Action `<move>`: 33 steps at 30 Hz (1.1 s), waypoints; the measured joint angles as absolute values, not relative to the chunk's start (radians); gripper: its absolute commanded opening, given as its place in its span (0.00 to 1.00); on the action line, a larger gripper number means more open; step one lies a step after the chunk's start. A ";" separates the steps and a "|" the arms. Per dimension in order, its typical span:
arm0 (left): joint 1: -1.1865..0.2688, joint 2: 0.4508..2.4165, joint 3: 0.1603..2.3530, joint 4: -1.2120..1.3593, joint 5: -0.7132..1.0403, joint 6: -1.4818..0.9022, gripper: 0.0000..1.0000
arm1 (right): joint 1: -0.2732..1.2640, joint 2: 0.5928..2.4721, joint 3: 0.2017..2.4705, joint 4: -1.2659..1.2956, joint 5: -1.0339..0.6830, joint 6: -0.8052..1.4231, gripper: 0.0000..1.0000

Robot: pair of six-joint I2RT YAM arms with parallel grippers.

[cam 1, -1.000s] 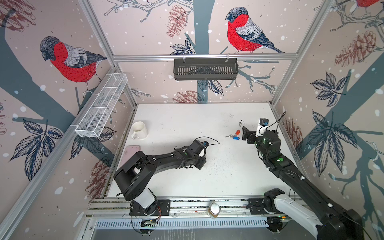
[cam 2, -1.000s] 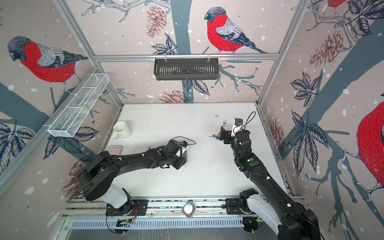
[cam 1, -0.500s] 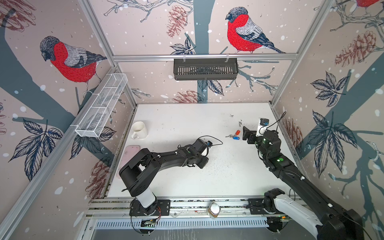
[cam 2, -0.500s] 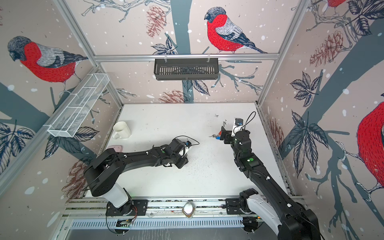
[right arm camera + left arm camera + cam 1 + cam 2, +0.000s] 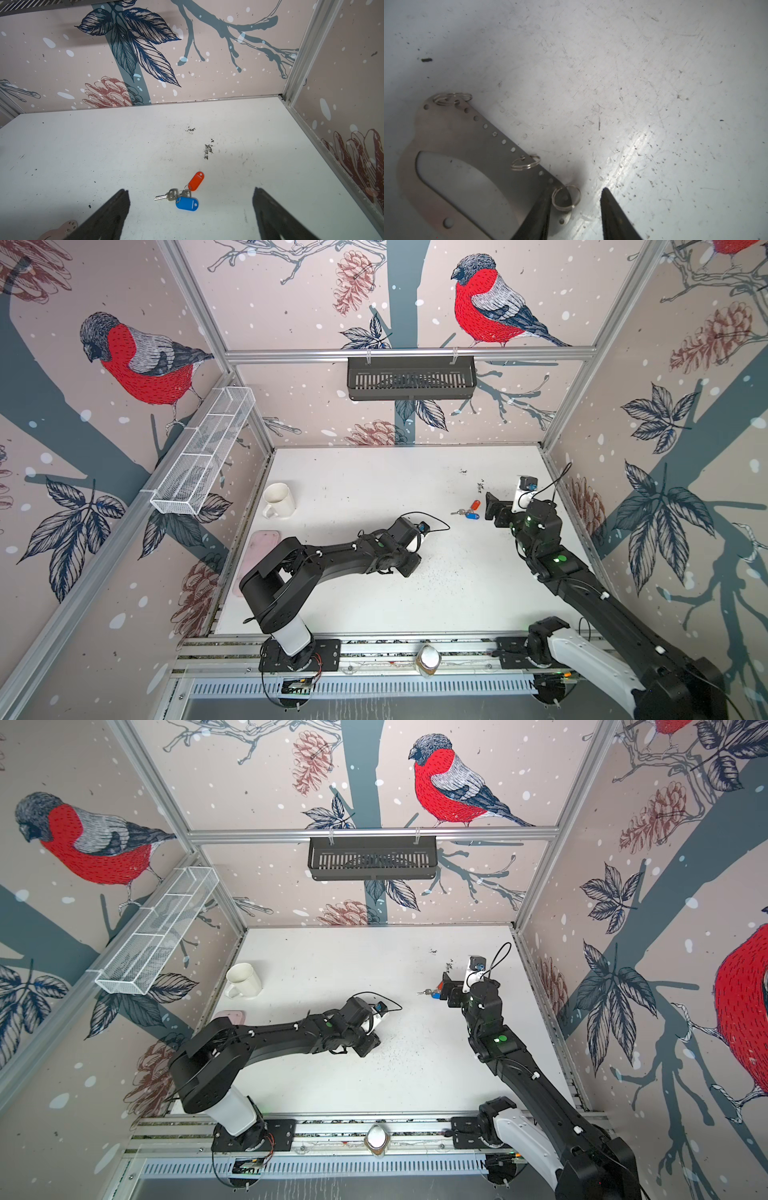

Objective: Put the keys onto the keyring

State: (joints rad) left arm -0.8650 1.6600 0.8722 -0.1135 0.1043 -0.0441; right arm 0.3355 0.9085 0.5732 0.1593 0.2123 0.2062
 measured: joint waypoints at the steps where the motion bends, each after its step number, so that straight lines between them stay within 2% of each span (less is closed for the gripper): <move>1: -0.865 1.663 0.874 -0.116 0.104 -0.044 0.40 | 0.336 0.908 0.574 0.159 0.212 0.206 0.95; 4: -0.867 1.663 0.874 -0.115 0.103 -0.044 0.41 | 0.337 0.908 0.575 0.159 0.212 0.206 0.95; 9: -0.868 1.658 0.870 -0.116 0.102 -0.044 0.52 | 0.337 0.911 0.579 0.159 0.212 0.206 0.95; 12: -0.868 1.656 0.869 -0.116 0.102 -0.041 0.54 | 0.337 0.915 0.582 0.159 0.212 0.206 0.95; 33: -0.871 1.685 0.868 -0.113 0.081 -0.031 0.40 | 0.345 0.917 0.582 0.159 0.215 0.206 0.95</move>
